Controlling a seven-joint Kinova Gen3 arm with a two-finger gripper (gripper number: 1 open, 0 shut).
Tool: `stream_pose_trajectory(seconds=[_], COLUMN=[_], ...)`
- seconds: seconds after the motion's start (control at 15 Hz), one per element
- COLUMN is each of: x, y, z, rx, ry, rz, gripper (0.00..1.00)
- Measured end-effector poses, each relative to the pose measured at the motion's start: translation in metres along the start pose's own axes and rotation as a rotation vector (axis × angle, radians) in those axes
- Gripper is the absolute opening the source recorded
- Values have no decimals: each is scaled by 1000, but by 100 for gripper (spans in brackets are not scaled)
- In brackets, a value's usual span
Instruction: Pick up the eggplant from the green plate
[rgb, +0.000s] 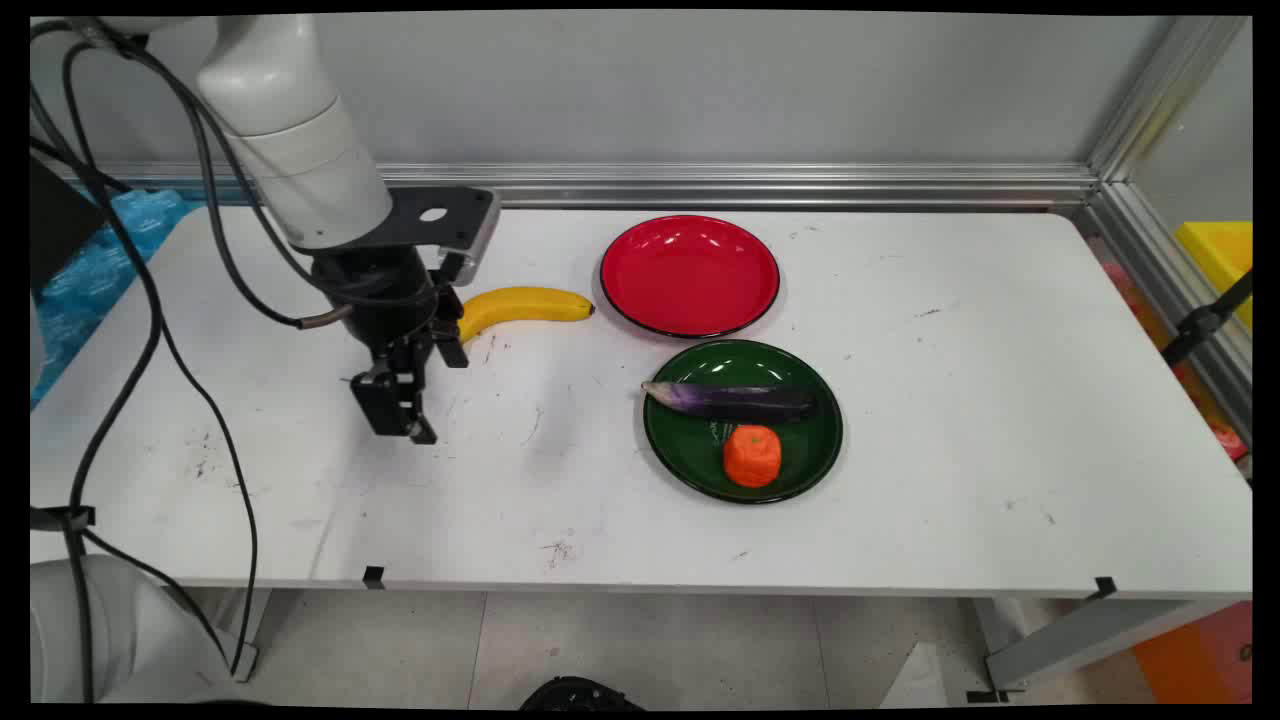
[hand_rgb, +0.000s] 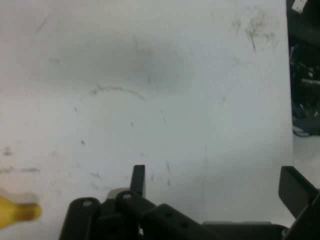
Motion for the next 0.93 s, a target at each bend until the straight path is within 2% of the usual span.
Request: stream_pose_trajectory(seconds=[0.2,0.6,0.93], x=[20,86,130], y=[-11,-45,-68], z=[2,10,33], rx=[19,76,117], ry=[35,146,227], rz=[1,16,10], gripper=[100,100,100])
